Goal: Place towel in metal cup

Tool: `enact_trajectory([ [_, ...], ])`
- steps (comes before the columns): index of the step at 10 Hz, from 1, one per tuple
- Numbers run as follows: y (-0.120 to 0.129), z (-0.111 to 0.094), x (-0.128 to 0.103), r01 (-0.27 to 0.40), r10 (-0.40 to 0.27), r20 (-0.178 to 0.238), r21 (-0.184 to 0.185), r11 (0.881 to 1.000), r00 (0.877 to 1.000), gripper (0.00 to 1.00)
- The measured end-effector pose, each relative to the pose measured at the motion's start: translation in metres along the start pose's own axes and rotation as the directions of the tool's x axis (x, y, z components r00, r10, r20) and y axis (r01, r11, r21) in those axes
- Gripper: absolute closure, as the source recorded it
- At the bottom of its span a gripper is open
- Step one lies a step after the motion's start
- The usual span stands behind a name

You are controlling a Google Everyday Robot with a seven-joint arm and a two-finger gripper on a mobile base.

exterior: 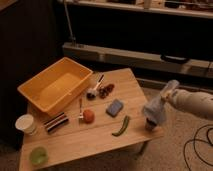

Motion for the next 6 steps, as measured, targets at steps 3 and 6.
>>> enact_trajectory([
  [3, -0.019, 0.001, -0.014, 0.021, -0.026, 0.073, 0.067, 0.998, 0.997, 1.00],
  [6, -0.032, 0.005, -0.007, 0.029, -0.037, 0.086, 0.092, 0.995, 0.996, 1.00],
])
